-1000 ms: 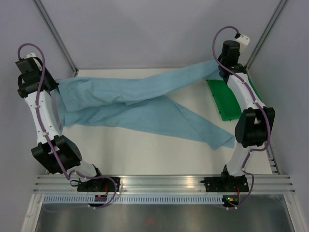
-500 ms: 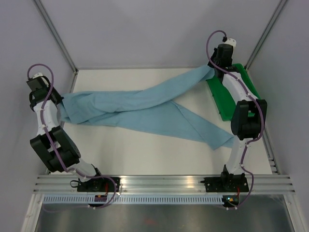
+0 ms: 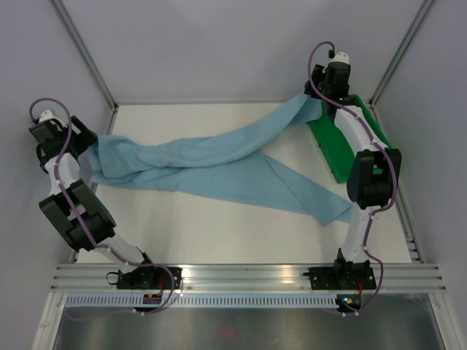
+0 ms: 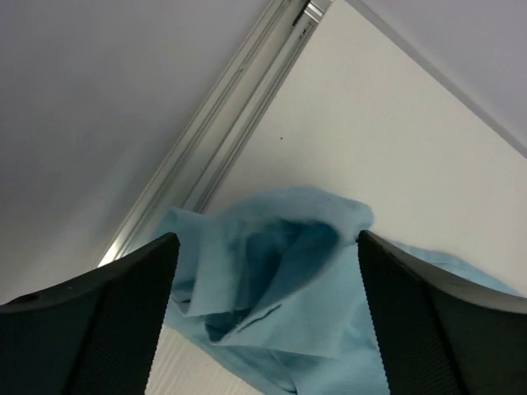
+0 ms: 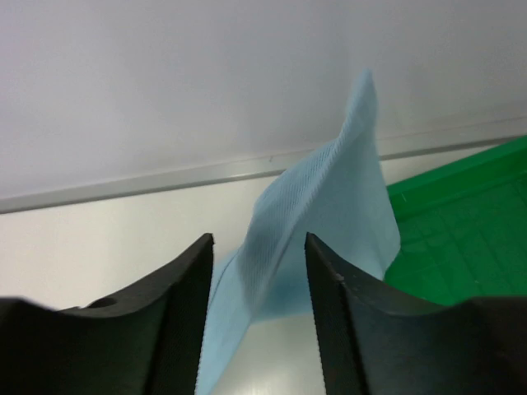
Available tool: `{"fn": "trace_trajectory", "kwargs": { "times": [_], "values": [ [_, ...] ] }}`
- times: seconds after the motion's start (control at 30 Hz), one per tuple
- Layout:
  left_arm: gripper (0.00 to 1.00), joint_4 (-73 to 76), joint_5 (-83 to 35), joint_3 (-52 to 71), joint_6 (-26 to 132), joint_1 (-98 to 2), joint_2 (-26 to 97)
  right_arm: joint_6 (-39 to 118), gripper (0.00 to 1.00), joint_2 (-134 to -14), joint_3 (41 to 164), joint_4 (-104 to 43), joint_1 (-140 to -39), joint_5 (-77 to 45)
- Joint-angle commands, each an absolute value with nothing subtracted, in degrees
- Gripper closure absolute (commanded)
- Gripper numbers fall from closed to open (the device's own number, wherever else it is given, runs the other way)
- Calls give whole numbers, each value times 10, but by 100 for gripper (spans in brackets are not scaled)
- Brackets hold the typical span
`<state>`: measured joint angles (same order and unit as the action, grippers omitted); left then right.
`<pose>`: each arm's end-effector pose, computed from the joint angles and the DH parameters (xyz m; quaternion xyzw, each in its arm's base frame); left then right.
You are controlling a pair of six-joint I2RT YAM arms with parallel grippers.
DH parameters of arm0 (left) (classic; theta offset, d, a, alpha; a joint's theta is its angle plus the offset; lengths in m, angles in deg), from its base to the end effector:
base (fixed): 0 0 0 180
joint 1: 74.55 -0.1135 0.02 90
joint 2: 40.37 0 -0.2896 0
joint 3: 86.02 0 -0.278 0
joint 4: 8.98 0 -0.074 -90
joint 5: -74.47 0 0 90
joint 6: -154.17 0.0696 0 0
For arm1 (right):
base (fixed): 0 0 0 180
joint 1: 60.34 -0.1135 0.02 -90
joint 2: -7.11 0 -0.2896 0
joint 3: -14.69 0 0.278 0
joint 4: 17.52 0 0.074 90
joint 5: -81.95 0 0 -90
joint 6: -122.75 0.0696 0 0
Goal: Fold and stack the trousers
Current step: Flatten the trousers out
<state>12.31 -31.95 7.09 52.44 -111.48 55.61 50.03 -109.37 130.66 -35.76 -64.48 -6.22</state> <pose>0.3684 0.2523 0.2864 -0.2891 0.8118 -0.0136 0.5072 0.5618 0.0384 0.3241 0.1022 0.8063 0.0955 0.5747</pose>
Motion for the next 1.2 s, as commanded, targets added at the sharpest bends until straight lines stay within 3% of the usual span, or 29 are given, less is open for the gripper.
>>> {"fn": "trace_trajectory", "kwargs": {
  "times": [0.0,0.1,0.2,0.4,0.53,0.63,0.77,0.93,1.0,1.17],
  "values": [
    [0,90,-321,89,505,-1117,526,487,39,-1113,1371,-391,-645,-112],
    [0,123,-312,101,505,-1118,476,480,8,-1090,1368,-396,-645,-142],
    [0,175,-320,105,502,-1117,416,470,2,-1054,1373,-418,-648,-160],
    [1,297,-313,123,448,-1117,327,464,2,-959,1304,-451,-650,-161],
    [6,378,-300,177,435,-1098,237,501,2,-870,1177,-471,-650,-114],
    [9,409,-296,215,434,-1062,194,523,4,-825,1088,-475,-651,-149],
    [20,468,-283,243,410,-1018,162,503,14,-756,1009,-495,-677,-194],
    [37,441,-277,308,332,-996,154,509,22,-729,916,-528,-721,-166],
    [43,409,-270,343,311,-994,145,525,30,-712,866,-510,-733,-155],
    [54,346,-258,396,259,-995,196,552,34,-726,827,-491,-785,-117]
  ]
}}
